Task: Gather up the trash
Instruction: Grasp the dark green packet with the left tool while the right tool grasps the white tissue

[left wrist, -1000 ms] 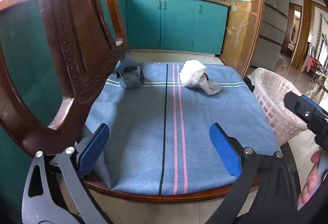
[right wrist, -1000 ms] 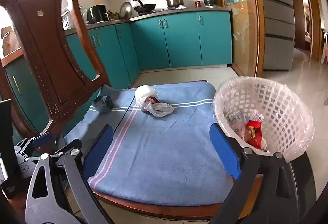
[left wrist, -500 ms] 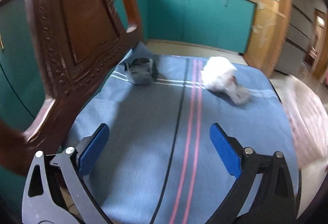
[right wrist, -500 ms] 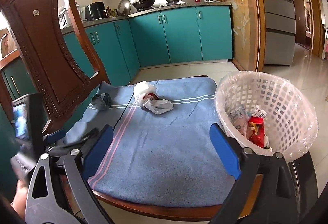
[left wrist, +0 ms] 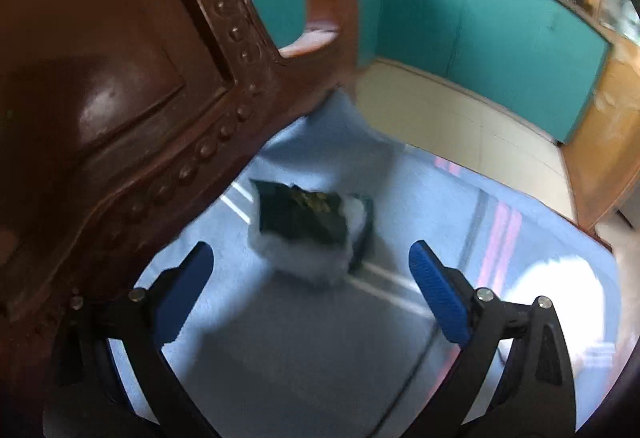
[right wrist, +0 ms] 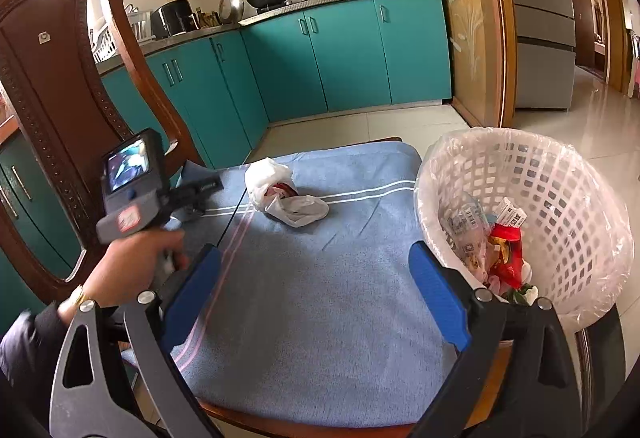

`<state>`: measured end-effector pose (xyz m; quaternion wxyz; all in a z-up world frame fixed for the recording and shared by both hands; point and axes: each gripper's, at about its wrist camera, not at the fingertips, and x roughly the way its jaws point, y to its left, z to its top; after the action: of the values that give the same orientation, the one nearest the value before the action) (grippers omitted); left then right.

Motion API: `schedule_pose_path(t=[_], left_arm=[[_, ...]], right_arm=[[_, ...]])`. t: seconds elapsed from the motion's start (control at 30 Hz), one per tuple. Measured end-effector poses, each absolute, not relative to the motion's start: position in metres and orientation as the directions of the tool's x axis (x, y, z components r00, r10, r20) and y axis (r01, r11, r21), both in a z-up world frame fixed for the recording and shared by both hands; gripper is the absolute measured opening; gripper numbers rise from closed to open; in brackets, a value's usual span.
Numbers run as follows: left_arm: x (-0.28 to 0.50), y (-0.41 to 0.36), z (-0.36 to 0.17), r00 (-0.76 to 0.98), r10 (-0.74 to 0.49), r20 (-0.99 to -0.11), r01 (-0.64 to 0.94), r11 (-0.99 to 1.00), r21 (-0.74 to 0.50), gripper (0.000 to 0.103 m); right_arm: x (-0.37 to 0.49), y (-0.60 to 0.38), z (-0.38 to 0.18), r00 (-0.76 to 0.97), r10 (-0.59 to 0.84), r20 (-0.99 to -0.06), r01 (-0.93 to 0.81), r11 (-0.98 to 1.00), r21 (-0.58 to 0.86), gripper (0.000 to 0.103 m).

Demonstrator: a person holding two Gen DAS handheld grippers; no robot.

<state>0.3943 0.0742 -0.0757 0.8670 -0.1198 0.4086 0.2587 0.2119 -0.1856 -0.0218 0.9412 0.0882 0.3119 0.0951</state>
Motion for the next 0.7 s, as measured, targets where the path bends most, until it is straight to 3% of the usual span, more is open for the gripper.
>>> schedule_pose_path(t=[0.1, 0.17, 0.2, 0.33, 0.53, 0.7], left_arm=[[0.411, 0.068, -0.082, 0.515, 0.373, -0.772, -0.530, 0.846, 0.055, 0.096], [0.414, 0.067, -0.085, 0.521, 0.362, -0.773, -0.512, 0.857, 0.056, 0.080], [0.415, 0.070, -0.088, 0.517, 0.334, -0.788, -0.505, 0.863, 0.035, 0.064], [0.399, 0.072, -0.086, 0.572, 0.223, -0.789, -0.416, 0.908, -0.044, 0.052], [0.307, 0.058, -0.033, 0.704, -0.037, -0.709, -0.209, 0.944, -0.257, 0.049], [0.206, 0.030, 0.022, 0.802, -0.126, -0.584, 0.006, 0.979, -0.203, 0.050]], right_arm=[[0.213, -0.183, -0.021, 0.784, 0.240, -0.572, -0.135, 0.966, 0.220, 0.093], [0.213, -0.181, -0.020, 0.785, 0.243, -0.570, -0.142, 0.966, 0.216, 0.093], [0.213, -0.180, -0.020, 0.785, 0.245, -0.568, -0.147, 0.966, 0.214, 0.093], [0.219, -0.175, -0.021, 0.787, 0.243, -0.568, -0.155, 0.968, 0.199, 0.093], [0.269, -0.159, -0.033, 0.739, 0.262, -0.620, -0.175, 0.964, 0.200, 0.093], [0.345, -0.111, -0.054, 0.689, 0.232, -0.686, -0.215, 0.970, 0.113, 0.093]])
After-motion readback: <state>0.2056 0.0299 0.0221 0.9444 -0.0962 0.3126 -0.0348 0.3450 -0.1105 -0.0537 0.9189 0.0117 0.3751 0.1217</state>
